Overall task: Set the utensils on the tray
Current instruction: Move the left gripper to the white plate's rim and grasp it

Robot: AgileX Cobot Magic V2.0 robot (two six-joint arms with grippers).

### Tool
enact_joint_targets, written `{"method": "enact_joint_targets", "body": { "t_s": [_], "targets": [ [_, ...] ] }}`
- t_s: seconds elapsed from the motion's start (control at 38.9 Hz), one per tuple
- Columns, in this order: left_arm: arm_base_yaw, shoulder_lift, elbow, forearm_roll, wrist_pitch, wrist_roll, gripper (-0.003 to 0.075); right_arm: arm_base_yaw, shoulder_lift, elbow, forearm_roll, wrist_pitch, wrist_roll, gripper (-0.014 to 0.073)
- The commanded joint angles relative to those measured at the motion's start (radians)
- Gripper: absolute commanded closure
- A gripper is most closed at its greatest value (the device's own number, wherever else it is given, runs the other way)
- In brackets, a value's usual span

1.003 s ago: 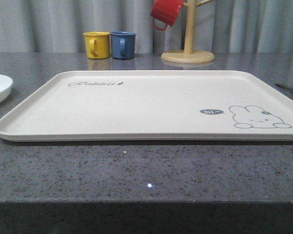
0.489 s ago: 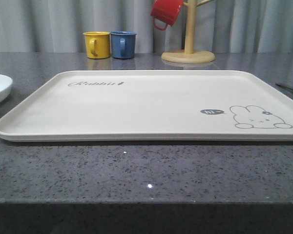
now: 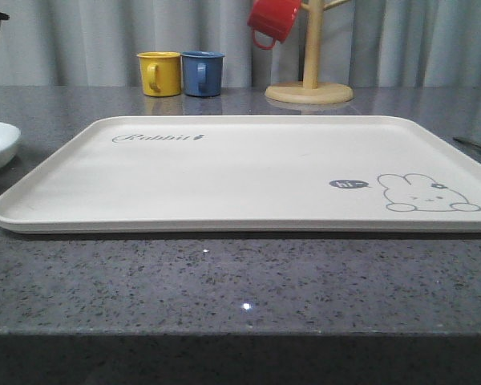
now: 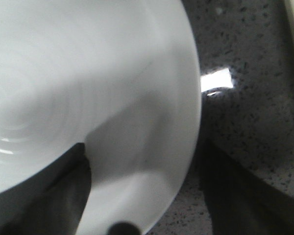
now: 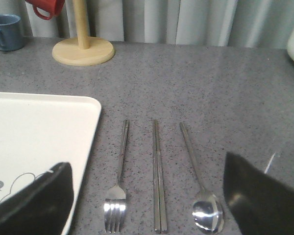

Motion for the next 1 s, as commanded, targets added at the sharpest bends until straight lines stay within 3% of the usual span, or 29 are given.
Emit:
{"method": "enact_joint_targets", "body": {
  "t_s": [0.0, 0.36, 0.54, 0.67, 0.98],
  "targets": [
    [-0.006, -0.031, -0.032, -0.009, -0.003, 0.002, 0.0386, -0.006, 0.013, -0.034, -0.009, -0.074, -0.006, -0.0048],
    [-0.006, -0.031, -0.032, -0.03, -0.011, 0.058, 0.0738, -0.006, 0.013, -0.034, -0.009, -0.074, -0.006, -0.0048],
    [-0.006, -0.041, -0.087, -0.008, 0.021, 0.06, 0.0738, -0.006, 0.013, -0.034, -0.009, -0.074, -0.006, -0.0048],
    [-0.037, -0.047, -0.214, 0.047, 0.133, 0.058, 0.0738, -0.006, 0.013, -0.034, -0.009, -0.074, -0.006, -0.0048],
    [-0.319, -0.05, -0.493, 0.158, 0.177, -0.007, 0.0738, -0.006, 0.013, -0.034, -0.009, -0.074, -0.006, -0.0048]
  ]
}}
